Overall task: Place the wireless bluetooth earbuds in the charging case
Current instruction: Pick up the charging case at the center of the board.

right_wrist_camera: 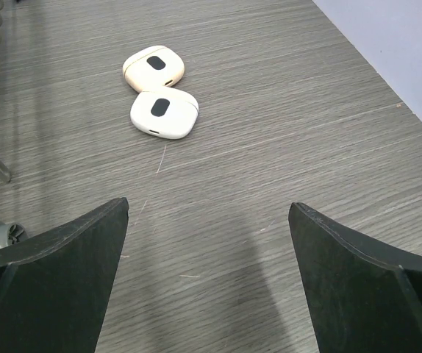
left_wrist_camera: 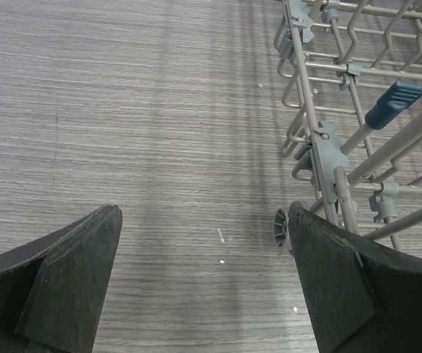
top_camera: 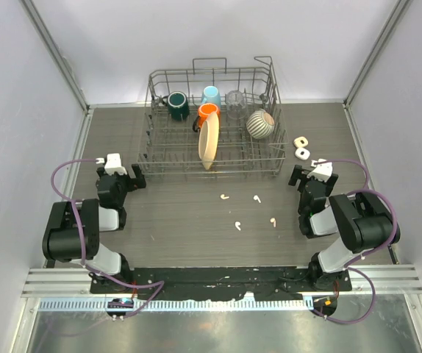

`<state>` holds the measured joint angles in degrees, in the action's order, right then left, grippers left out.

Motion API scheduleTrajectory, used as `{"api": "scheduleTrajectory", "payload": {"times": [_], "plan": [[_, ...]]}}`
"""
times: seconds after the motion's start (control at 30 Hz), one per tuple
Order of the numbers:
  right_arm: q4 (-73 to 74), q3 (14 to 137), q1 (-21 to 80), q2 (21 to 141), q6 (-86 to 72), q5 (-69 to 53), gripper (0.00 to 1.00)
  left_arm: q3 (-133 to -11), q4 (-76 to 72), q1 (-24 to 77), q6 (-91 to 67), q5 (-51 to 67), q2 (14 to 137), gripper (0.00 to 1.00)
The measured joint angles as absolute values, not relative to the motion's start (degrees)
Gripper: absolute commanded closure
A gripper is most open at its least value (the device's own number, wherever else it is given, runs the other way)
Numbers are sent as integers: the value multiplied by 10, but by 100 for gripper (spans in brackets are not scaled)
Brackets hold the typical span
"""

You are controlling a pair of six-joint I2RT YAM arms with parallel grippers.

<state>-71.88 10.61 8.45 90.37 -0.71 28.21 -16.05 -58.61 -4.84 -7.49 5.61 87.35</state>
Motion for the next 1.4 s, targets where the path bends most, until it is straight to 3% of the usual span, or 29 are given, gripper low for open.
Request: {"api": "scheduleTrajectory", "payload": {"times": [0.53, 0.63, 0.87, 1.03, 1.2, 1.4], "plan": [[-711, 106, 80, 904, -9, 282, 0, -154, -588, -48, -75, 54, 861, 0], [-706, 106, 78, 899, -16, 288, 0, -131, -558, -45, -79, 42, 785, 0], [-720, 51, 87, 854, -22, 330, 0, -179, -302, -40, -137, -11, 495, 0], [-475, 117, 91, 618, -69, 431, 0, -196, -166, -40, -192, -74, 349, 0], [-332, 218, 78, 455, -87, 468, 0, -196, -80, -40, -238, -83, 230, 0], [-113, 350, 62, 470, -132, 434, 0, -257, 3, -40, -255, -40, 224, 0]]}}
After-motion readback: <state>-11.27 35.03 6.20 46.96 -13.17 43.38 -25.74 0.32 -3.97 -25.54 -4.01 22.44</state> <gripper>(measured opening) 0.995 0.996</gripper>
